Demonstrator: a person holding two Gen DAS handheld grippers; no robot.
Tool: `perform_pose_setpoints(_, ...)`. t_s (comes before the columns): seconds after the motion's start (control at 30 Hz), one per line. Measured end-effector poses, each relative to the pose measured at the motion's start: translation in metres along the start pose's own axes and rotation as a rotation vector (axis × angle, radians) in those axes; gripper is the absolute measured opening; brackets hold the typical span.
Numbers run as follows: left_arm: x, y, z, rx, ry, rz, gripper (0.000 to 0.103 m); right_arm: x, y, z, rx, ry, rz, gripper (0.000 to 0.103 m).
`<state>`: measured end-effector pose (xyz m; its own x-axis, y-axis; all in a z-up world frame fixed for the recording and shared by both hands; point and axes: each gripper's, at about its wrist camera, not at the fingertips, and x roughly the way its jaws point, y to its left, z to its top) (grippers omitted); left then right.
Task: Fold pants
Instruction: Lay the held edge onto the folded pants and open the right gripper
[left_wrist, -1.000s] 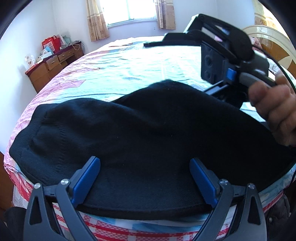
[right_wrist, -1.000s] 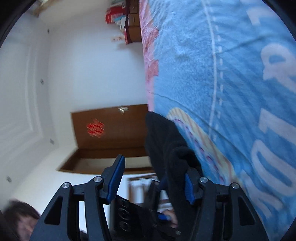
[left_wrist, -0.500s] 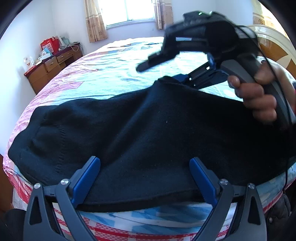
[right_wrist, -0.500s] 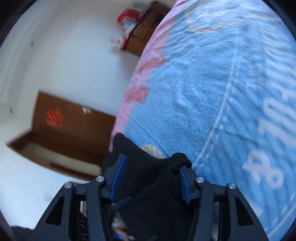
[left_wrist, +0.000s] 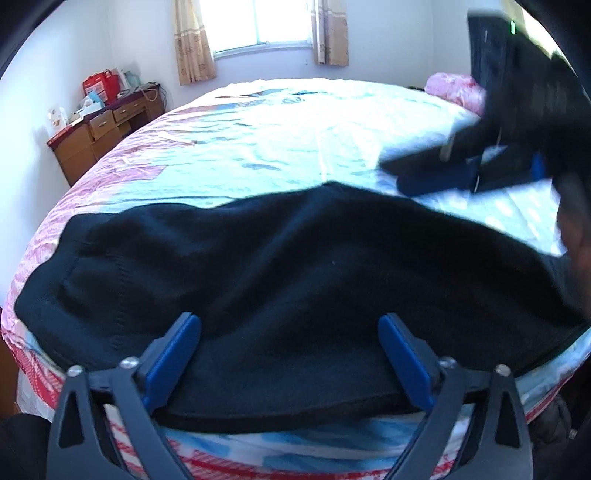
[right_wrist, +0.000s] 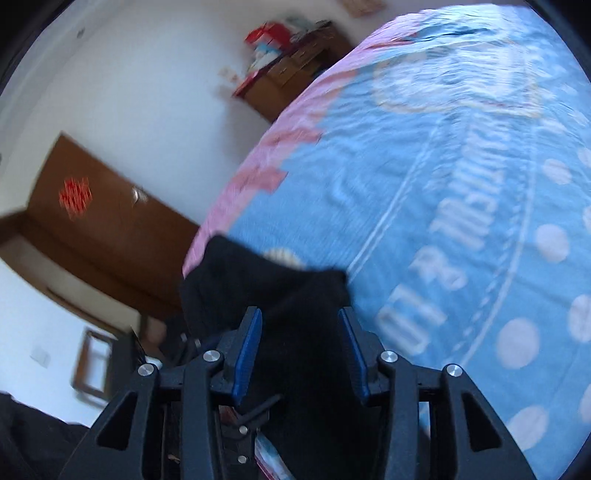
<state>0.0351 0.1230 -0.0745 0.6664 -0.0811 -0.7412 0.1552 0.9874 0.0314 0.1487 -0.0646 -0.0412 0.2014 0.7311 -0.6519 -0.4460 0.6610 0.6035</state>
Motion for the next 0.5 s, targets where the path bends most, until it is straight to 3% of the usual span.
perform_pose_setpoints(0.03, -0.005, 0.006, 0.002, -0.014, -0.008, -0.002, 0.094, 0.008, 0.002, -0.005, 0.000, 0.021, -0.017, 0.042)
perform_pose_setpoints(0.13, -0.017, 0.024, 0.009, -0.052, -0.030, 0.023, 0.094, 0.038, -0.014, -0.017, 0.038, 0.090, -0.037, 0.020)
perform_pose_setpoints(0.17, -0.020, 0.030, 0.014, -0.061, -0.039, 0.035, 0.094, 0.045, -0.018, -0.016, 0.044, 0.085, -0.052, 0.001)
perform_pose_setpoints(0.3, -0.023, 0.047, 0.035, -0.056, -0.089, 0.099, 0.094, 0.035, -0.021, -0.015, 0.081, 0.011, -0.037, 0.001)
perform_pose_setpoints(0.4, -0.009, 0.062, 0.048, -0.086, -0.076, 0.152, 0.094, 0.017, 0.000, -0.015, 0.004, -0.081, -0.025, 0.003)
perform_pose_setpoints(0.5, 0.006, 0.081, 0.048, -0.140, -0.051, 0.187, 0.094, 0.032, 0.016, -0.010, -0.028, -0.061, -0.078, 0.003)
